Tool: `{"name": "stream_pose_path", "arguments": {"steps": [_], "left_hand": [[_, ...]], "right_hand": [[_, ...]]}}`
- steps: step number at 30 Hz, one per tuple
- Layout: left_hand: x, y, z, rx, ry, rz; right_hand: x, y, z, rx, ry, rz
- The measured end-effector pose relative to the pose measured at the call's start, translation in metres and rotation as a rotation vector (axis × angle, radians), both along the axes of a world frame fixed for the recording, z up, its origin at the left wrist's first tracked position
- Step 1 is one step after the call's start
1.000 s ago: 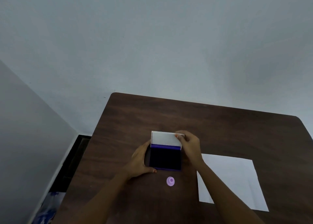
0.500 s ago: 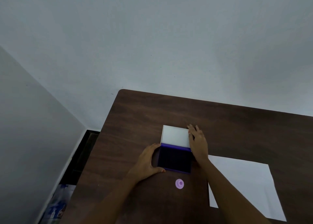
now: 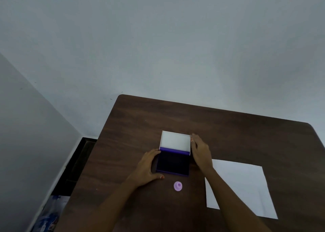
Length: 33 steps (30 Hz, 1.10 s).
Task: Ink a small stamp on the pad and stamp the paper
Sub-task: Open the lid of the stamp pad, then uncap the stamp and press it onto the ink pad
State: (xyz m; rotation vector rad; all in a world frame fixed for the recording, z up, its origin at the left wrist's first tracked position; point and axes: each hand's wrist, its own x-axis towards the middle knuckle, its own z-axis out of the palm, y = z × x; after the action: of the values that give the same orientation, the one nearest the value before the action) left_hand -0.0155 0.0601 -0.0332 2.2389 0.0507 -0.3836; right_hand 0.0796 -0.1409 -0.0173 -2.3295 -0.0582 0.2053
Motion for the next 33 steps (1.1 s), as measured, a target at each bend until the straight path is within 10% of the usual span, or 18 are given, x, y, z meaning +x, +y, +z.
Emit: {"name": "stream_pose_path", "arguments": {"steps": [14,33], "left_hand": [[-0.061,-0.041,0.013,0.250,-0.136,0.076],[-0.072,-0.093,0.035,-0.479,-0.058,0.542]], "right_hand": [[-0.127,-0.006,0.017,-0.120,0.092,0.387],[-0.133,-0.009,0.022,0.623,0.498,-0.277]]}}
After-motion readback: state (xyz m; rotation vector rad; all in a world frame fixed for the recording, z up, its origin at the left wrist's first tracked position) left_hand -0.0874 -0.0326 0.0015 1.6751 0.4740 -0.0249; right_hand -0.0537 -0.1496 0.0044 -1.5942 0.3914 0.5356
